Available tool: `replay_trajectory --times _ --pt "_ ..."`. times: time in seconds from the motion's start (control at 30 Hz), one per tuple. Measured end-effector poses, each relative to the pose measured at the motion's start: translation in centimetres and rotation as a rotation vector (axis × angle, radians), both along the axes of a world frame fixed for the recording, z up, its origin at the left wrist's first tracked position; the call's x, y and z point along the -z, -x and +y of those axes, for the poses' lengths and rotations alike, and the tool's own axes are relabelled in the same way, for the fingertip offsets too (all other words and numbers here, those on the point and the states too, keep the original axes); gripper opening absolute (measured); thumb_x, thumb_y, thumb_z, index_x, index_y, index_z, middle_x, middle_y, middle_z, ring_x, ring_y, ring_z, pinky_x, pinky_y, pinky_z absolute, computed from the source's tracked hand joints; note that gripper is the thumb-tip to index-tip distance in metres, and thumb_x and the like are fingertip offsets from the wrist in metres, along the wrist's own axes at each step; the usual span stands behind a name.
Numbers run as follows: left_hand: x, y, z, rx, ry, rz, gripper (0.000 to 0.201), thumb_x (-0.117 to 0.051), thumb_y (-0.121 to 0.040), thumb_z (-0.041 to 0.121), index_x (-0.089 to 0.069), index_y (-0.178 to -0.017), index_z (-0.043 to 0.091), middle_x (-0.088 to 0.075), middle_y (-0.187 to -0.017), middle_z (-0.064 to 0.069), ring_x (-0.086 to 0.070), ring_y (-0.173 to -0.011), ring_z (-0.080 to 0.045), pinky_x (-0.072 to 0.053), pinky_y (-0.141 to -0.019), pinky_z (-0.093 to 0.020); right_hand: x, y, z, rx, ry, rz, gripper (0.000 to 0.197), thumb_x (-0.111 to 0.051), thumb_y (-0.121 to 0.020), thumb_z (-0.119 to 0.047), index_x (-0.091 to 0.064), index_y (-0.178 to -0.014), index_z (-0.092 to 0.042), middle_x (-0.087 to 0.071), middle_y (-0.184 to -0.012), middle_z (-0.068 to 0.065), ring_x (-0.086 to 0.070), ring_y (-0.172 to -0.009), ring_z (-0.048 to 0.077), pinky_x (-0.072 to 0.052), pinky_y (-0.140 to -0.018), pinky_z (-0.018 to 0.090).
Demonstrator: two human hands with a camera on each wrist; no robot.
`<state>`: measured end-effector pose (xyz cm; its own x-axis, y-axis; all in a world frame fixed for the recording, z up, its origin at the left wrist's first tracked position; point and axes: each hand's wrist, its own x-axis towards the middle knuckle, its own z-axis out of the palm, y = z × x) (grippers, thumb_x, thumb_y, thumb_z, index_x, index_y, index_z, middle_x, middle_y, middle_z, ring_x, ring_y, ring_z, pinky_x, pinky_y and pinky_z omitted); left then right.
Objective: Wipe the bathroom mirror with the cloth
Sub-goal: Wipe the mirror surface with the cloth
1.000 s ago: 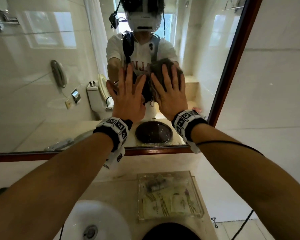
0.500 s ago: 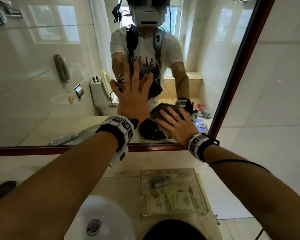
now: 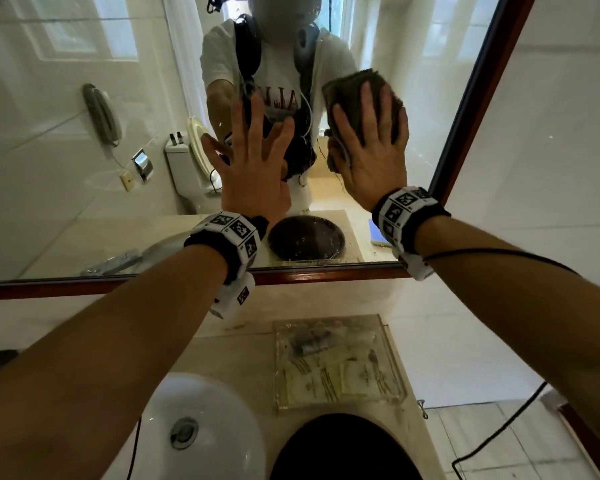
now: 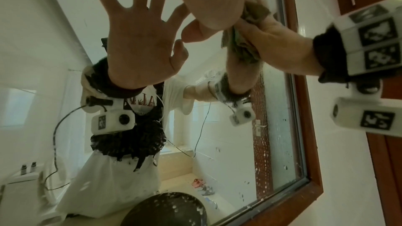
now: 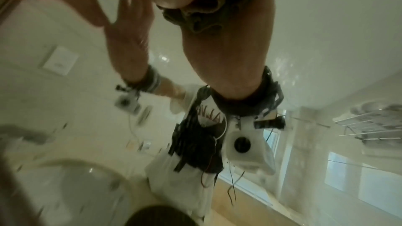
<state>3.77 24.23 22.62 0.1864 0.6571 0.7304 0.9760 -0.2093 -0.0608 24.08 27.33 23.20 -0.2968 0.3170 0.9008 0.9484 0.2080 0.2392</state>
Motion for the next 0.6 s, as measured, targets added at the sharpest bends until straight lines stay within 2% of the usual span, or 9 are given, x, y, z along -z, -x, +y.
replay_trajectory --times 0.13,0.27,0.33,0.43,0.53,0.6 --pt "0.4 -0.3 0.3 0.006 -0.048 -0.018 0.084 -0.053 -0.078 0.026 -0.015 -0.152 0.033 -0.007 -0.16 -0.017 -0.003 -0.146 -0.041 -0.002 -0.105 -0.073 4.8 0.2 0.0 -0.018 0.003 -0.12 0.047 -0.045 -0.1 -0.042 -0.045 -0.143 -0.024 -0.041 -0.149 0.019 -0.034 -0.137 0.043 -0.025 -0.112 0.059" --pt "1.4 -0.9 0.4 -0.019 -0.048 -0.026 0.082 -0.051 -0.084 0.031 -0.008 -0.153 0.032 -0.007 -0.16 -0.018 -0.004 -0.145 -0.042 -0.008 -0.105 -0.075 9.7 0.8 -0.3 -0.033 0.038 -0.187 0.047 -0.049 -0.098 -0.041 -0.045 -0.143 -0.028 -0.032 -0.152 0.01 -0.028 -0.139 0.036 -0.024 -0.112 0.055" --pt "2.4 -1.4 0.1 -0.006 -0.005 -0.035 0.083 -0.05 -0.084 0.034 -0.004 -0.154 0.032 -0.004 -0.16 -0.018 -0.002 -0.146 -0.042 -0.009 -0.103 -0.076 12.5 0.7 -0.7 -0.045 0.086 -0.277 0.052 -0.053 -0.095 -0.038 -0.041 -0.145 -0.032 -0.029 -0.153 0.006 -0.027 -0.14 0.033 -0.021 -0.113 0.054" --pt "4.1 -1.8 -0.8 -0.017 0.07 -0.028 0.091 -0.051 -0.076 0.028 -0.002 -0.154 0.032 0.001 -0.16 -0.017 0.002 -0.146 -0.041 -0.01 -0.102 -0.076 16.3 0.1 -1.5 -0.049 0.217 -0.449 0.067 -0.057 -0.088 -0.035 -0.031 -0.15 -0.034 -0.027 -0.156 0.005 -0.023 -0.143 0.033 -0.015 -0.114 0.055" --pt "4.9 -1.7 -1.0 -0.024 0.088 -0.005 0.097 -0.055 -0.072 0.024 -0.002 -0.154 0.031 0.002 -0.16 -0.017 0.004 -0.146 -0.042 -0.011 -0.102 -0.076 17.7 -0.3 -1.8 -0.063 0.273 -0.504 0.071 -0.059 -0.086 -0.027 -0.03 -0.151 -0.033 -0.029 -0.157 0.004 -0.022 -0.143 0.032 -0.013 -0.115 0.054" --pt "4.9 -1.7 -0.9 -0.029 0.091 0.009 0.099 -0.057 -0.072 0.024 -0.001 -0.154 0.031 0.003 -0.16 -0.017 0.004 -0.145 -0.043 -0.012 -0.102 -0.077 17.6 -0.5 -1.7 -0.076 0.268 -0.531 0.072 -0.057 -0.085 -0.024 -0.029 -0.151 -0.033 -0.024 -0.157 0.003 -0.022 -0.143 0.031 -0.013 -0.116 0.052"
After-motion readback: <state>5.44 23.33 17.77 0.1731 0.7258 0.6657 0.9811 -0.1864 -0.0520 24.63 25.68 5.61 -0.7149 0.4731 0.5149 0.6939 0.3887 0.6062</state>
